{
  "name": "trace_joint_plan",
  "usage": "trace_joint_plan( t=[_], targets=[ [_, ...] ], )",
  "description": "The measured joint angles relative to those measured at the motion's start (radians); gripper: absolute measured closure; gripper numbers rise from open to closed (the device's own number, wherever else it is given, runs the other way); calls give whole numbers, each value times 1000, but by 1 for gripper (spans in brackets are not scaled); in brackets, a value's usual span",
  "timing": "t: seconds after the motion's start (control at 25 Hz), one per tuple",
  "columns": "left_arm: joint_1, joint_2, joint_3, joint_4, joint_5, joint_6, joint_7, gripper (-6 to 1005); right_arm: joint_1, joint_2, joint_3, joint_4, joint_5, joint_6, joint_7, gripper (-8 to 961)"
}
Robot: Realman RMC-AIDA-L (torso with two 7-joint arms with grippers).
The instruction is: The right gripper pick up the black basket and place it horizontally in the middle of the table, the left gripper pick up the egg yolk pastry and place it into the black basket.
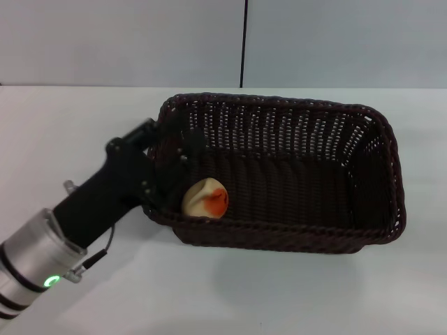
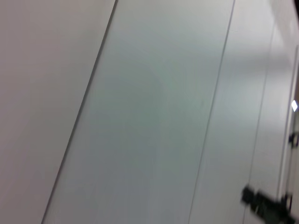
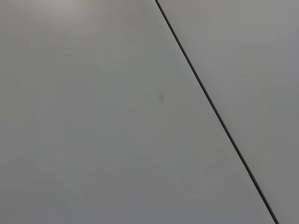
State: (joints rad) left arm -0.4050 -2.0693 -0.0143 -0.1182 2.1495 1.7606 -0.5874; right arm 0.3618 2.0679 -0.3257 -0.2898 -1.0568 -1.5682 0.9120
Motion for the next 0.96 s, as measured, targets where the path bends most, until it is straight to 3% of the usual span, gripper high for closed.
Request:
trace_joint_plan(
  t=[0.08, 0.24, 0.32, 0.4, 0.52, 0.56, 0.76, 0.96],
  targets=[
    [24, 0, -56, 1, -2, 92, 7, 595, -5, 0, 0, 2, 0, -9, 1, 548],
    [64, 4, -138, 9, -2, 159, 8, 398, -10, 0, 5, 3, 0, -17, 1, 548],
    [99, 7, -206, 16, -2, 191, 8, 395, -18, 0, 9, 2, 0, -23, 1, 548],
    [159, 9, -329, 28, -3, 223, 0, 393, -30, 0, 12, 0, 0, -30, 2, 548],
    [176, 9, -359, 30, -2, 228, -1, 389, -38, 0, 15, -1, 1, -33, 2, 548],
    [232, 10, -476, 30, -2, 237, -1, 388, -45, 0, 24, -1, 2, -36, 2, 548],
    [272, 11, -571, 29, -2, 238, -2, 423, -54, 0, 39, 0, 3, -38, 2, 548],
    [271, 11, -578, 29, -2, 239, -2, 482, -53, 0, 39, -1, 3, -38, 2, 548]
  ],
)
